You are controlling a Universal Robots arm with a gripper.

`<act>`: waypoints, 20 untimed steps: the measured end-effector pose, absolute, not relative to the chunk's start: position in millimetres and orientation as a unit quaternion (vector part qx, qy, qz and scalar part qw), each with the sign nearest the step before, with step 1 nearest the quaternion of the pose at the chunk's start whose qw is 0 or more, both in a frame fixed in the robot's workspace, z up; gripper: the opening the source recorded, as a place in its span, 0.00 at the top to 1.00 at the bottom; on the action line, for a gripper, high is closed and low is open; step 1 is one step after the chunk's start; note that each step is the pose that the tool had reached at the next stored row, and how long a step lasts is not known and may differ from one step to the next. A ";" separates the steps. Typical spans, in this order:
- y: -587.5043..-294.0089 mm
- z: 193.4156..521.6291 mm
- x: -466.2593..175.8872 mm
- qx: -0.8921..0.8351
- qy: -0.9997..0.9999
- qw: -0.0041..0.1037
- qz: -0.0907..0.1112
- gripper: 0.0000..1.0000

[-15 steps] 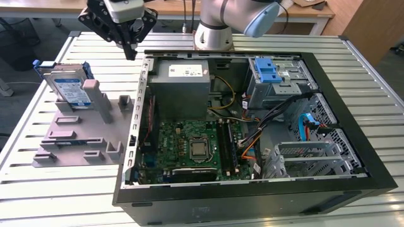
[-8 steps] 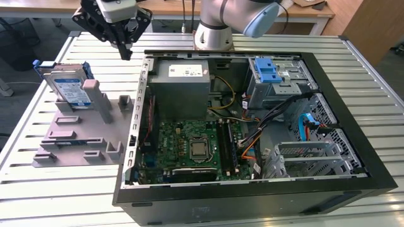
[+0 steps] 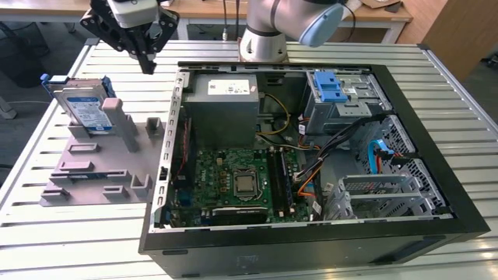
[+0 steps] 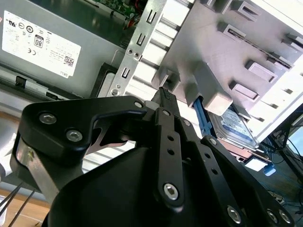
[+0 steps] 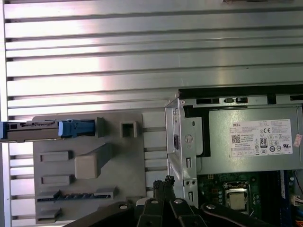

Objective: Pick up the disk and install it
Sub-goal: 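Reach for the disk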

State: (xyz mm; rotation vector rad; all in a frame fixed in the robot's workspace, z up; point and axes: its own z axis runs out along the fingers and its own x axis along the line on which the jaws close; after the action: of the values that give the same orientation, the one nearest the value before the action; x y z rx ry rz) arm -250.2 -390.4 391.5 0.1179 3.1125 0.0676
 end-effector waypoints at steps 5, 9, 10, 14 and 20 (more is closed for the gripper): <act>-390.0 391.4 -257.3 0.038 0.999 0.013 0.022 0.89; -389.5 391.3 -262.0 0.038 0.999 0.013 0.022 0.89; -389.4 391.3 -263.3 0.038 0.999 0.013 0.022 0.89; -388.6 391.3 -268.5 0.038 0.999 0.013 0.022 0.89; -387.5 391.1 -276.1 0.038 0.999 0.013 0.022 0.89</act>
State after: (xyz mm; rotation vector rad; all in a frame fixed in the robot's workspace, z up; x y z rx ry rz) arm -276.1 -387.5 391.1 0.1180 3.1125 0.0677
